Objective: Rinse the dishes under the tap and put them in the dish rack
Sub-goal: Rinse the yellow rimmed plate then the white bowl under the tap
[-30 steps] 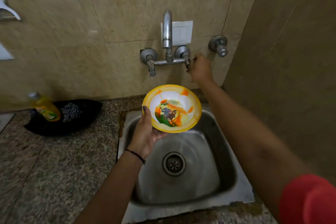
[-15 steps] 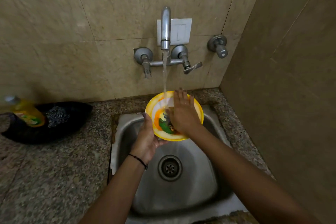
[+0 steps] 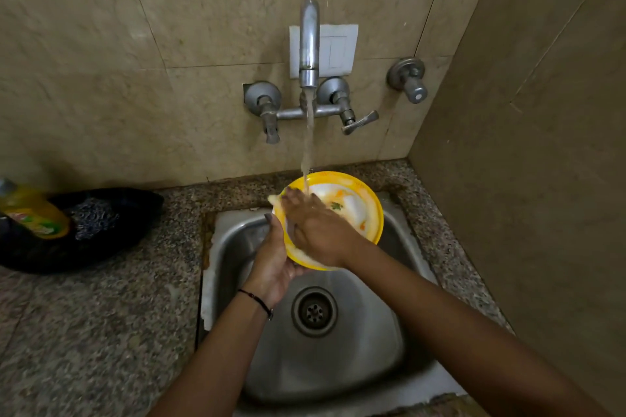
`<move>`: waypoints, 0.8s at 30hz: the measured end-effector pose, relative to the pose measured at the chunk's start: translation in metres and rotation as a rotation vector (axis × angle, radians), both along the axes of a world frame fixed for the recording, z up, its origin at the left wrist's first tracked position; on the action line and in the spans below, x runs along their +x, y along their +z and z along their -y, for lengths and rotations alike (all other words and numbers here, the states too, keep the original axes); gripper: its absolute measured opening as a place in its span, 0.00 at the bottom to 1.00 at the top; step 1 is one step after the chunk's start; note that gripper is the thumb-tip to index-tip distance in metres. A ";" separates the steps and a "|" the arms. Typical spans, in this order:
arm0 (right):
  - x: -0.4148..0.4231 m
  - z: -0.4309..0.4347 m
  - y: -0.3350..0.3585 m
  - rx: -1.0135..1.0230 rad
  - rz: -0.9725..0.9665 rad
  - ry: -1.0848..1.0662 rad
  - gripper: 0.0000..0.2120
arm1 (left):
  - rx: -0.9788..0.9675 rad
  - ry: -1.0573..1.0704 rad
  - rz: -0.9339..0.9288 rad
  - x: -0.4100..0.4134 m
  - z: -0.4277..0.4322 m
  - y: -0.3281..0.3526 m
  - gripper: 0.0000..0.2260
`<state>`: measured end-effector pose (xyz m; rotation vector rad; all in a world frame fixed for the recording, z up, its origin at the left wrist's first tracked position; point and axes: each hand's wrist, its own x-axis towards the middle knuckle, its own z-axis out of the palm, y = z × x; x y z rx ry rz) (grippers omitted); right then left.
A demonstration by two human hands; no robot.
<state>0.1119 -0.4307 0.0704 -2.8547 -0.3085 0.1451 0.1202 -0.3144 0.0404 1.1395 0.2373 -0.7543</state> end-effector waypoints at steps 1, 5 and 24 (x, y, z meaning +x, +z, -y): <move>0.002 0.003 0.000 -0.061 0.021 -0.023 0.27 | 0.000 -0.001 0.000 0.000 -0.001 0.000 0.33; 0.005 0.011 0.001 0.000 0.009 -0.142 0.31 | 0.022 -0.014 0.008 0.000 -0.001 0.004 0.32; 0.006 0.014 -0.018 -0.078 -0.004 -0.096 0.28 | 0.019 0.019 -0.018 0.012 -0.004 0.002 0.32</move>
